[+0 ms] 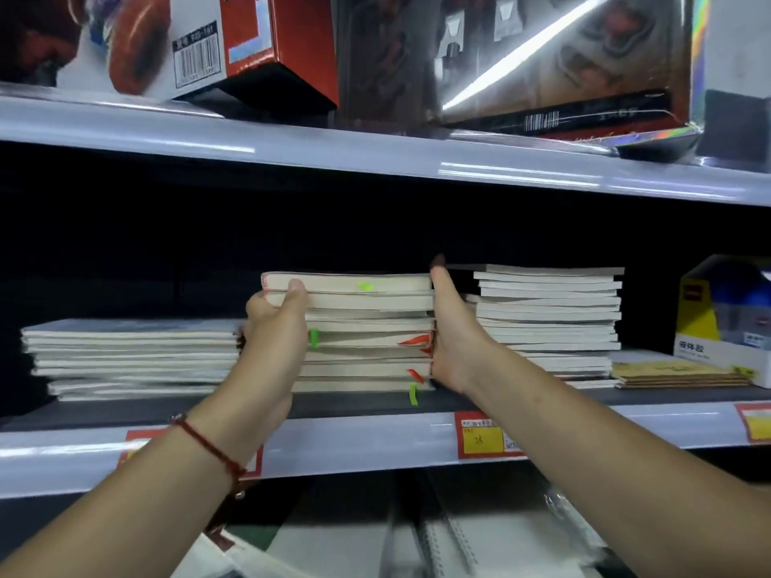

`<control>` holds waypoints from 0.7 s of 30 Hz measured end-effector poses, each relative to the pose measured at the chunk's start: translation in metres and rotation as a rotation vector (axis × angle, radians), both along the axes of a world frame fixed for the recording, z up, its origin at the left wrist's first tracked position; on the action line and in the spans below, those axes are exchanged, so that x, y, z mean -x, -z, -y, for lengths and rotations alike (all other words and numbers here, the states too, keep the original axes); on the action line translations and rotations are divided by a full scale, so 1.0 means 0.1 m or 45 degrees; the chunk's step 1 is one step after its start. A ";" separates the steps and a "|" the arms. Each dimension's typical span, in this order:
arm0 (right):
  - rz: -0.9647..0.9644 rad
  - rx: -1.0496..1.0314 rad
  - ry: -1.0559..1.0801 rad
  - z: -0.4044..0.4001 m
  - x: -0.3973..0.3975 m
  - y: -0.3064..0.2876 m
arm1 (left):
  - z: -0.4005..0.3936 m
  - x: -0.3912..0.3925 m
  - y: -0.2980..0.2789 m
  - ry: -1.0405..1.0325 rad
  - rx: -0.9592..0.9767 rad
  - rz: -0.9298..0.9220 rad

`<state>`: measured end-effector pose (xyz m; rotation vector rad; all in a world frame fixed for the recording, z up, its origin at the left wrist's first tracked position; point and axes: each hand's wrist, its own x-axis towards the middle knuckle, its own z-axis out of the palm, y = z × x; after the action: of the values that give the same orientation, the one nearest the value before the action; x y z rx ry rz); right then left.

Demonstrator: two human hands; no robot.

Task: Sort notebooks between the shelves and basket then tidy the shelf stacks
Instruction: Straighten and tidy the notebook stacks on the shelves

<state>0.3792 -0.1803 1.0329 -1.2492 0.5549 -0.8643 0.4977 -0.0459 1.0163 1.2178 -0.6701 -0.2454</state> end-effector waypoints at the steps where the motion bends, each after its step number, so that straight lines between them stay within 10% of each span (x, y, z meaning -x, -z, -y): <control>1: -0.025 0.015 0.052 -0.03 -0.03 -0.02 | -0.02 0.01 -0.02 0.019 -0.014 0.010; 5: -0.034 0.056 0.115 0.00 -0.05 0.05 | -0.21 0.14 0.04 -0.115 -0.163 0.354; 12: 0.011 0.052 0.086 0.07 -0.04 0.08 | 0.08 0.13 0.02 -0.785 -0.585 2.283; 21: -0.006 -0.028 0.071 0.23 -0.18 -0.02 | 0.40 -0.16 -0.08 -0.916 -0.648 2.756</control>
<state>0.3971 -0.2034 1.0347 -1.2209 0.6039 -0.9001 0.5134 -0.0863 1.0239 1.7948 -1.9021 1.8978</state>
